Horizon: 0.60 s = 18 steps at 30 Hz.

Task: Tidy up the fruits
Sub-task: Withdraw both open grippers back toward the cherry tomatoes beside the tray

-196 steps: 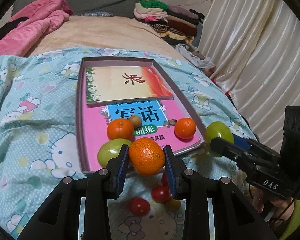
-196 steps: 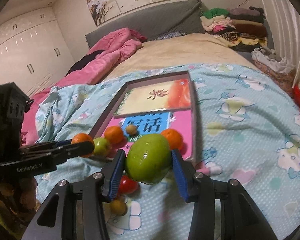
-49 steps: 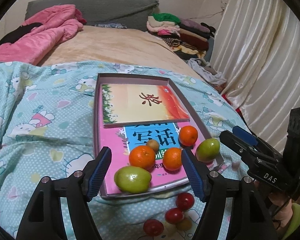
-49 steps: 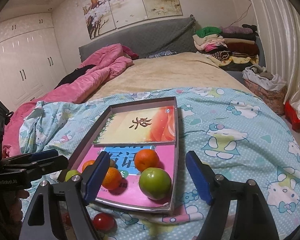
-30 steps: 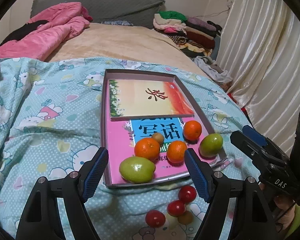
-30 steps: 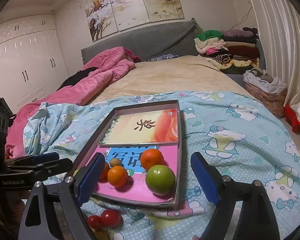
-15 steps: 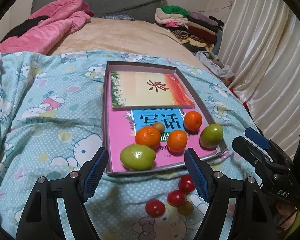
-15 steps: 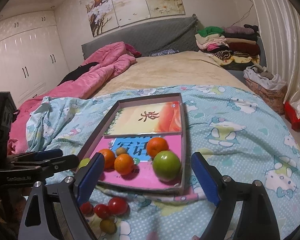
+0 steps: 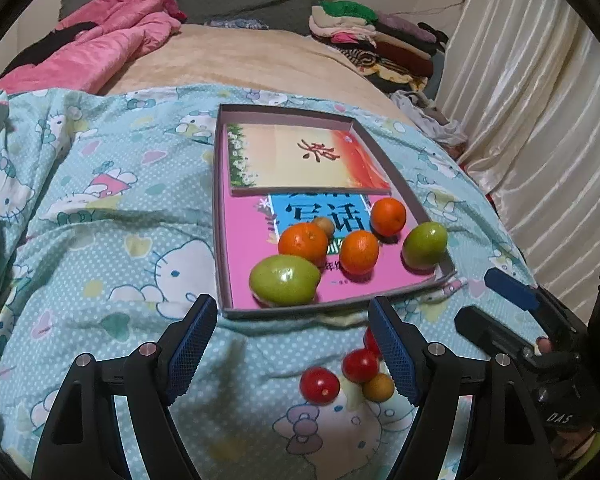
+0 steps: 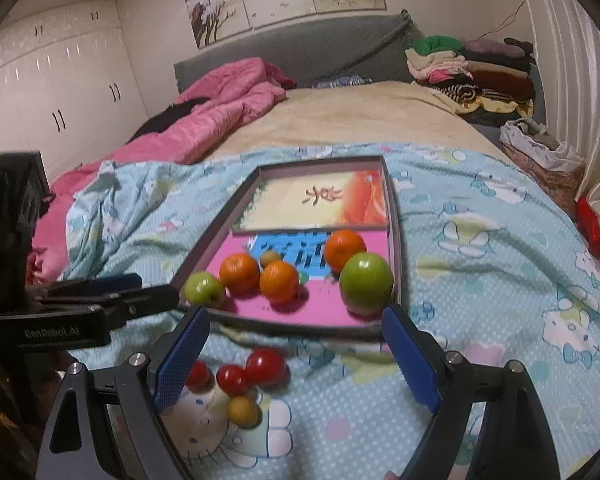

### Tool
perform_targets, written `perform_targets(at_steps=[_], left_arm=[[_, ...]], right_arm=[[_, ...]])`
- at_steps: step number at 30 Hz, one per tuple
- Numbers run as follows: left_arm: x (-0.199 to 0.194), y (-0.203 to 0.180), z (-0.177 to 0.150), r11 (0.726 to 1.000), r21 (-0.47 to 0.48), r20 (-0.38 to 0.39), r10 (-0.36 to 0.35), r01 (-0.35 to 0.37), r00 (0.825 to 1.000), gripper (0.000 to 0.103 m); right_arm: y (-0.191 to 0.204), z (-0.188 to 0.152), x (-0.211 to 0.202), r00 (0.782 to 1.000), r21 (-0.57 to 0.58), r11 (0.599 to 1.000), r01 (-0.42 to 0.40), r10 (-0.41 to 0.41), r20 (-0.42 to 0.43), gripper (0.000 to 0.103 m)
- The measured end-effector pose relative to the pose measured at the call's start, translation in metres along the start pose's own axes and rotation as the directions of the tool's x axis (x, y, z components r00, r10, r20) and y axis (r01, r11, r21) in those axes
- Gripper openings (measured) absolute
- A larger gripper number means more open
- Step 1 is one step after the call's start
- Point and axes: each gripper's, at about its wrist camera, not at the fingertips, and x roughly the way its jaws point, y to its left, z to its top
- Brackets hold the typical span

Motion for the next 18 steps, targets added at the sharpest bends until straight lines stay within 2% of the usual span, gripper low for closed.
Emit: perform_targets(at_steps=[8, 13, 18], left_arm=[[-0.001, 0.003, -0.012, 1.000, 0.024, -0.052, 0.014, -0.013, 0.999, 0.079], [0.003, 0.004, -0.020, 1.000, 0.017, -0.094, -0.005, 0.006, 0.996, 0.079], [0.010, 0.004, -0.025, 1.000, 0.019, -0.128, -0.004, 0.007, 0.992, 0.079]], right_arm=[[0.005, -0.018, 0.007, 0.995, -0.010, 1.000, 0.007, -0.008, -0.102, 0.088], [0.007, -0.025, 0.011, 0.990, -0.010, 1.000, -0.005, 0.003, -0.142, 0.088], [0.014, -0.033, 0.025, 0.978, -0.041, 0.999, -0.006, -0.003, -0.206, 0.088]])
